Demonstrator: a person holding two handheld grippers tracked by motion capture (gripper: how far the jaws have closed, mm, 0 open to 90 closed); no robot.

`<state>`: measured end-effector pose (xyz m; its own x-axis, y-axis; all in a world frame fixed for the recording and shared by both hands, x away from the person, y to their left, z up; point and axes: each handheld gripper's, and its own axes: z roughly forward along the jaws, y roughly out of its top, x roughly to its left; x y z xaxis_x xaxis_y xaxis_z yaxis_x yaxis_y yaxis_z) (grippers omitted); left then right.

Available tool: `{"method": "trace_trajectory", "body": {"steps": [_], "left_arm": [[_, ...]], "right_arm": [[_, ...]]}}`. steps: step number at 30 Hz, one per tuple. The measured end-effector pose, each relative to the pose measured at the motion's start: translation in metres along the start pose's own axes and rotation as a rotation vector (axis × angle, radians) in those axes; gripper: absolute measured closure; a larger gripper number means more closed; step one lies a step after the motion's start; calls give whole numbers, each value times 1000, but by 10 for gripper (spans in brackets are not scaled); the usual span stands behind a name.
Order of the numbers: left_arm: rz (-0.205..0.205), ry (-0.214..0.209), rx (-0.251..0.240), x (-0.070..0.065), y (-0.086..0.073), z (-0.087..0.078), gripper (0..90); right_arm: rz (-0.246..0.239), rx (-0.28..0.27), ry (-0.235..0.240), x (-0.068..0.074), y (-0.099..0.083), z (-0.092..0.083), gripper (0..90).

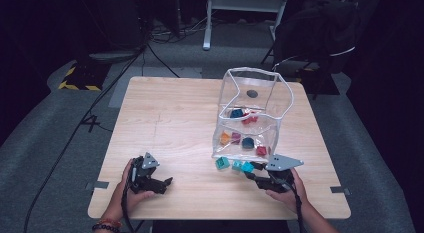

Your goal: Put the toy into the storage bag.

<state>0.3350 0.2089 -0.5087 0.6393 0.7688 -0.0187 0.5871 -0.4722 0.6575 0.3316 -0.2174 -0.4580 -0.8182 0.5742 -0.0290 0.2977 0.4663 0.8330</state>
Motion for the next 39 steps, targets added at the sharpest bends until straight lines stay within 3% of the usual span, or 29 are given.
{"method": "trace_trajectory", "body": {"steps": [18,26,39], "left_arm": [[1,1,-1,0,0,0,5],[0,-1,0,0,0,0,5],[0,0,0,0,0,0,5]], "right_arm": [[22,-72,-99,-20,6,-32,593],[25,-83,-114,-24,11,-39,593],[9,-135,-145,-28,40,-63,593]]}}
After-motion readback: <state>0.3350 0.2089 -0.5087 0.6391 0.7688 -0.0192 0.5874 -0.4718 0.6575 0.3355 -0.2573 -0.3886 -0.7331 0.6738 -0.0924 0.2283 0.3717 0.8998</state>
